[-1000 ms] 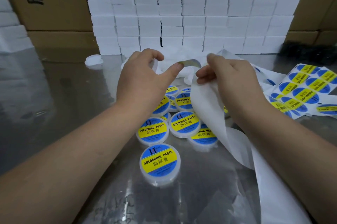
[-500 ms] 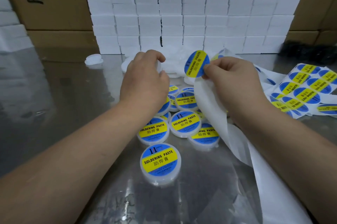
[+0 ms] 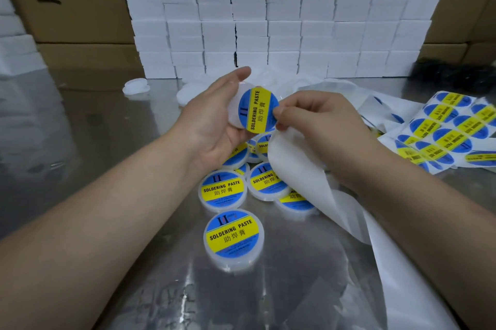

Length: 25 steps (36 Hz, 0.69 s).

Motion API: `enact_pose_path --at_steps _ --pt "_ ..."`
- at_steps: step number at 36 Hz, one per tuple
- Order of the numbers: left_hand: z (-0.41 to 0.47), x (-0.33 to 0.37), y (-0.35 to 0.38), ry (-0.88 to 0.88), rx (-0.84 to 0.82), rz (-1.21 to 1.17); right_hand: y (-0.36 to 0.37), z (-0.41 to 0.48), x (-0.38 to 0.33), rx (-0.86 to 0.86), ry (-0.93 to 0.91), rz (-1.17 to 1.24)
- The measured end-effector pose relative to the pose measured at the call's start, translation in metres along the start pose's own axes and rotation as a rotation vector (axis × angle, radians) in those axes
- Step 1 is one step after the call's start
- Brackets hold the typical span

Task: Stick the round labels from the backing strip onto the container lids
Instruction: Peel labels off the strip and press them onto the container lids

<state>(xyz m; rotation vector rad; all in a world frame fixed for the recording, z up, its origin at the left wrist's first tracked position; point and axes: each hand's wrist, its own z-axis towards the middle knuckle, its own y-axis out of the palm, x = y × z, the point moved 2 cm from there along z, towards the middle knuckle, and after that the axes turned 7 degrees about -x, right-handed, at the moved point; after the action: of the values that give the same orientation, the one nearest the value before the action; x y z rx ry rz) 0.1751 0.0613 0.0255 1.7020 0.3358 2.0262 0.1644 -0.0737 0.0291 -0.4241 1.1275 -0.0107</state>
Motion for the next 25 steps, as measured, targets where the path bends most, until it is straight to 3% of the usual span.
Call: enact_pose_path --at_steps 7,25 --pt "-0.0016 -0.0023 0.0004 -0.076 -0.147 -0.023 -0.0007 0.0004 -0.0011 -0.026 0.001 0.008" --pt "-0.0002 -0.0097 -0.001 0.045 -0.195 0.085 -0.0033 0.0002 0.002 0.002 0.043 -0.051"
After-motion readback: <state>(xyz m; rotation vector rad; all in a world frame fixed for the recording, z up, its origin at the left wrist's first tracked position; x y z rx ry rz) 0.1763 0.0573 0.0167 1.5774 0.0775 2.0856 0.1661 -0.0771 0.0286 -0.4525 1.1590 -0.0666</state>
